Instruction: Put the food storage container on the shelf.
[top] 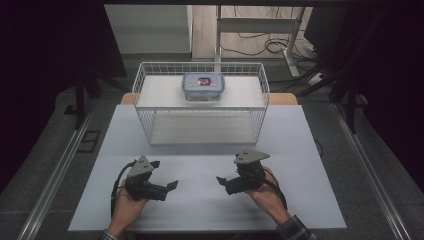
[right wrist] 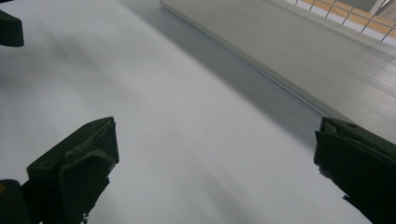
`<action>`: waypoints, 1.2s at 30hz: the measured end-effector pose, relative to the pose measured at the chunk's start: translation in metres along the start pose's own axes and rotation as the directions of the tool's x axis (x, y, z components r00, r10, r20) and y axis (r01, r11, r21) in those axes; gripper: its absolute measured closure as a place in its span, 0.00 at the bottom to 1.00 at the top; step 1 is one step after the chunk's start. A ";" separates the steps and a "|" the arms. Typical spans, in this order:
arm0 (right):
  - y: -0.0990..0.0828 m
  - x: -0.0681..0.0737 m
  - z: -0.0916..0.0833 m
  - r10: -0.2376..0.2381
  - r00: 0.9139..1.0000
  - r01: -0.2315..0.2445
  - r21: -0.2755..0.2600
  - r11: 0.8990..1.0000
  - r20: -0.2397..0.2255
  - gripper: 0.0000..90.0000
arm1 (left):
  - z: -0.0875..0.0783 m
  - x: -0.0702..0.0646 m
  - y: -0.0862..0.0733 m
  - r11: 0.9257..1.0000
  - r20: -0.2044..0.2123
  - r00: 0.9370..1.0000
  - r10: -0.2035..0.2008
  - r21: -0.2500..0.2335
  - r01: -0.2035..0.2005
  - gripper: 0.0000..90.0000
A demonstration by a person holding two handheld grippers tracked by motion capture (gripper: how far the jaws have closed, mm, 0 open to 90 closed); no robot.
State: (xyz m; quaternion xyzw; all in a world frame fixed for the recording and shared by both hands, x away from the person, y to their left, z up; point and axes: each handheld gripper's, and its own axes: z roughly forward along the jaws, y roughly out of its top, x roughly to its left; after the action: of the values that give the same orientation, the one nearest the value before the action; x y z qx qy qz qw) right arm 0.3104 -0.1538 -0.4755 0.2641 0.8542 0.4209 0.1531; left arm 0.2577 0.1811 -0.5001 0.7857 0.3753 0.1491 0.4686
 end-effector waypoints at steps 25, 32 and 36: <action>-0.027 0.002 -0.020 0.016 1.000 -0.016 0.000 1.000 0.005 0.00 | -0.015 -0.001 -0.021 0.999 -0.019 1.000 -0.015 0.035 0.015 0.03; -0.036 -0.002 -0.033 0.023 0.999 -0.023 -0.004 1.000 0.034 0.00 | -0.025 0.003 -0.029 0.999 -0.037 0.999 -0.029 0.039 0.031 0.03; -0.039 -0.005 -0.038 0.032 0.998 -0.031 -0.009 0.999 0.045 0.00 | -0.032 0.005 -0.033 0.999 -0.052 0.998 -0.039 0.034 0.041 0.03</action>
State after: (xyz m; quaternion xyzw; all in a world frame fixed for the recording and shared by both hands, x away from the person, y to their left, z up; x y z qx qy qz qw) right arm 0.2833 -0.2003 -0.4842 0.2864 0.8446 0.4205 0.1669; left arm 0.2275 0.2141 -0.5122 0.7821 0.4052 0.1532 0.4479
